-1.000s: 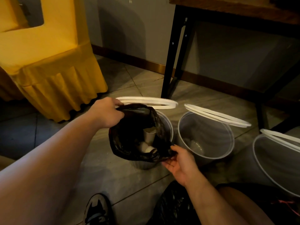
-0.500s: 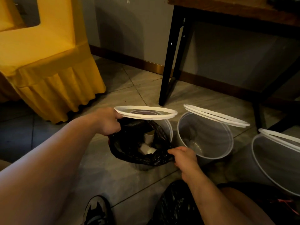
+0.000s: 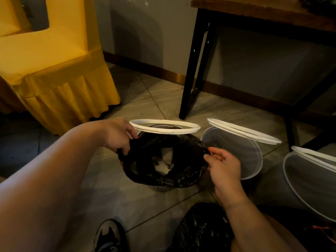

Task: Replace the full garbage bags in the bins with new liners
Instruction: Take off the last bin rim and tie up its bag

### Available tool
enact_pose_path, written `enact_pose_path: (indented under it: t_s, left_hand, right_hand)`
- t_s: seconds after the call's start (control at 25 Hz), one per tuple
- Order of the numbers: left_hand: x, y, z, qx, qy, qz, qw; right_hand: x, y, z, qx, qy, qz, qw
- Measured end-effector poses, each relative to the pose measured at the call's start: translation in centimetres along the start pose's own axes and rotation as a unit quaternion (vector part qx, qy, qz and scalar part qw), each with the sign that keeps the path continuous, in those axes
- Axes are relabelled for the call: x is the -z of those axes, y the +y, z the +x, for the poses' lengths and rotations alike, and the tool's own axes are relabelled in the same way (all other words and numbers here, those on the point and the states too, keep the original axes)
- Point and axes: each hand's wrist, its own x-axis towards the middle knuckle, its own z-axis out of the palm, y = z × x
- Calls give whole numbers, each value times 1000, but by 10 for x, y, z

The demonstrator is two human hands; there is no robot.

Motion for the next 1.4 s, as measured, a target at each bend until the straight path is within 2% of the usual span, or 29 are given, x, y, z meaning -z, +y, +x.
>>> enact_pose_path:
  t_s: [0.2,0.32,0.4,0.52,0.64,0.8,0.92,1.04,1.2,1.4]
  left_hand:
    - [-7,-10,0,57,1,86,995]
    - [-5,-14,0,71,25,30,997]
    - [-1,-14,-3,74,8,-6,997]
    - [4,-13,-6,69,-20,17,997]
    - [9,-22,-9,78,15,35,996]
    - [5,-42,-11,121,53,68,989]
    - [0,-48,-14,136,55,16,989]
    - [-3,-32,-21,76,68,-67,993]
    - [-19,10,-31,-77,67,-181,978]
    - [-44,43,-32,-96,14,-279,955]
  right_hand:
    - [11,-5,2,-17,3,29,999]
    - [13,-3,1,-37,-2,29,999]
    - [14,-7,1,-50,4,46,998]
    - [17,-21,4,-36,19,70,997]
    - [21,-32,13,22,57,54,997]
    - [28,-37,25,9,91,105,990]
    - [34,-39,25,0,94,110,989]
    - [33,-48,13,-6,46,131,990]
    - [7,-59,-24,43,-65,103,992]
    - [-25,-60,-57,63,-154,52,985]
